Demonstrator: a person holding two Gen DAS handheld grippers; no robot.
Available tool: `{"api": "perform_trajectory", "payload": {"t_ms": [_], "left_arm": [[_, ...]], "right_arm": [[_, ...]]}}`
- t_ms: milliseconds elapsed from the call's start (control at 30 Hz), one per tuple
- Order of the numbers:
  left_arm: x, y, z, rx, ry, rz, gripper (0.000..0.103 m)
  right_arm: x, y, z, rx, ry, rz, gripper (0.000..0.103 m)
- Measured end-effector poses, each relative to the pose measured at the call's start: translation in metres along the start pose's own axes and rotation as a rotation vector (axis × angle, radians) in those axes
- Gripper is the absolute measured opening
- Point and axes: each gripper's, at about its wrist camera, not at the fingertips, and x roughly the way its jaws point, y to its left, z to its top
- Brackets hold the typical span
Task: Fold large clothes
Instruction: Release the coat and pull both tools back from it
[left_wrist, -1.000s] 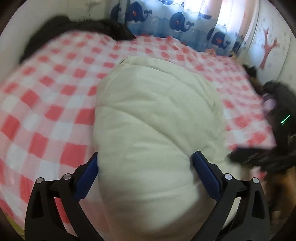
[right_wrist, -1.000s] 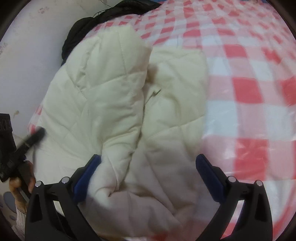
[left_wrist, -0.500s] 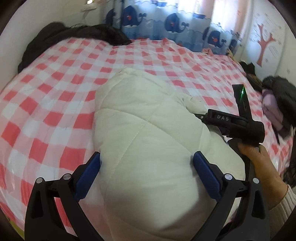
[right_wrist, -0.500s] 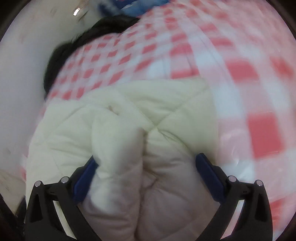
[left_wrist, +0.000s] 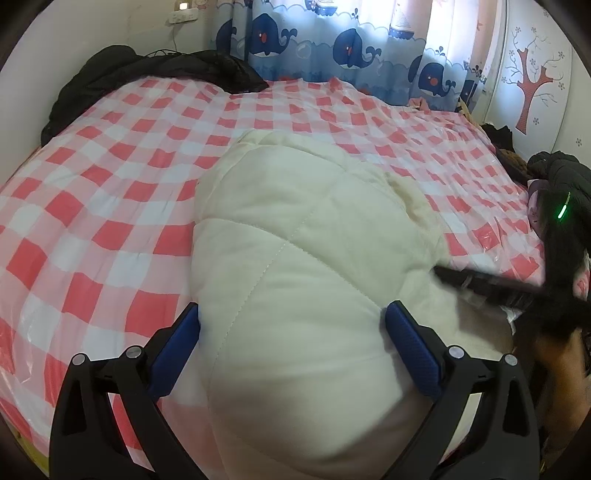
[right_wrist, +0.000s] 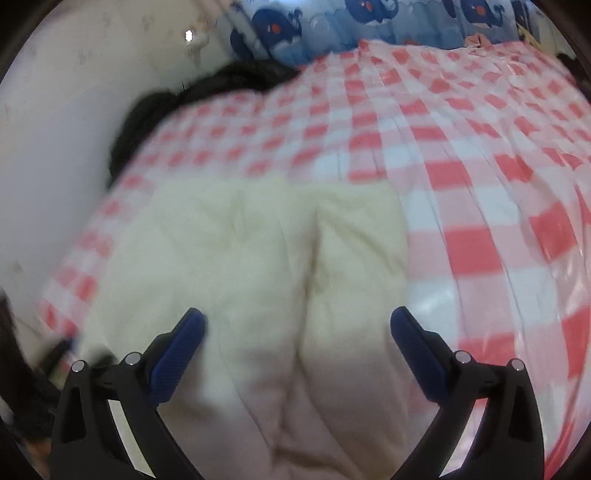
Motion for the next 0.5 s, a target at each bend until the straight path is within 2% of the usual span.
{"api": "perform_trajectory", "payload": {"t_ms": [100,133,233,400,467,500], "left_arm": [[0.001,-0.007,-0.003,0.034,-0.004,0.024,0.094],[0.0,-0.008,-0.003,0.034,-0.005,0.026,0.094],[-0.001,-0.004,-0.001,0.011,-0.003,0.016,0.094],[-0.003,0.0,-0.003,-0.004,-0.008,0.015,0.094],[-0.001,-0.002,-0.003,0.007,0.003,0.01,0.095],[0.0,-0.006,-0.005,0.023,0.005,0.022,0.095]], "right_arm": [[0.026,-0.021,-0.018,0.109,0.026,0.098,0.098],[0.028,-0.023,-0.018,0.113,0.03,0.101,0.098],[0.018,-0.018,-0.009,0.093,0.046,0.064,0.098],[-0.031,-0.006,-0.015,0.05,-0.037,0.017,0.098],[-0.021,-0.004,-0.027,0.016,0.02,-0.04,0.098],[-0.005,-0.009,-0.036,0.028,0.068,-0.021,0.098]]}}
